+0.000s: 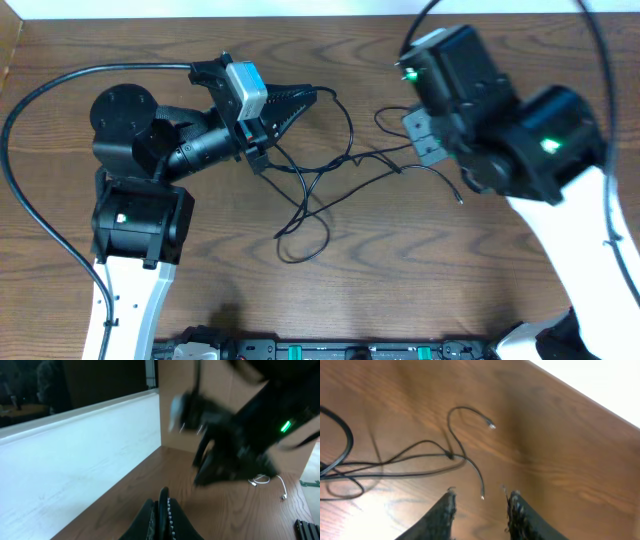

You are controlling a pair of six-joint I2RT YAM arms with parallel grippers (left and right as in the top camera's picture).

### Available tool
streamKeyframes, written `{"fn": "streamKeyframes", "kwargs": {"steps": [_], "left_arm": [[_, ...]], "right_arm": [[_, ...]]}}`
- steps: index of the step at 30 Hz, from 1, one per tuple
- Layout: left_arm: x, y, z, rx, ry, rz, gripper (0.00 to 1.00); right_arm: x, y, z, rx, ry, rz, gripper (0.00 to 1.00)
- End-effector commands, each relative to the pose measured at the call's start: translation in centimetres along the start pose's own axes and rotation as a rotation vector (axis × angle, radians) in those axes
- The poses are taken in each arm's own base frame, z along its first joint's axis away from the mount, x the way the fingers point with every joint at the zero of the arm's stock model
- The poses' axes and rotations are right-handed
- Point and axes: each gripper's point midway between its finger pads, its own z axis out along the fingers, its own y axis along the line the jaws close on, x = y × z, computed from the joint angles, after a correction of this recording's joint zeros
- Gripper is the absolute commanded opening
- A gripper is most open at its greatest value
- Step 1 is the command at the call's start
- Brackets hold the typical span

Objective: Untangle cables

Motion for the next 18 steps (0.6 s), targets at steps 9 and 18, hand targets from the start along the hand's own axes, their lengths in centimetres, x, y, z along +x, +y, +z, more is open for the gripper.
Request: {"fn": "streamKeyframes", "kwargs": {"steps": [9, 18], "left_arm": [[0.8, 0.9, 0.5, -0.007, 0.016, -0.032, 0.07], [1.8, 1.6, 1.0, -0.006, 0.034, -0.060, 0.07]], "right_arm": [[2.0, 5.5, 6.6, -0.151, 0.089, -0.104, 0.41], [1.6, 8.3, 6.0, -0.201, 0.039, -0.278, 0.60]]}}
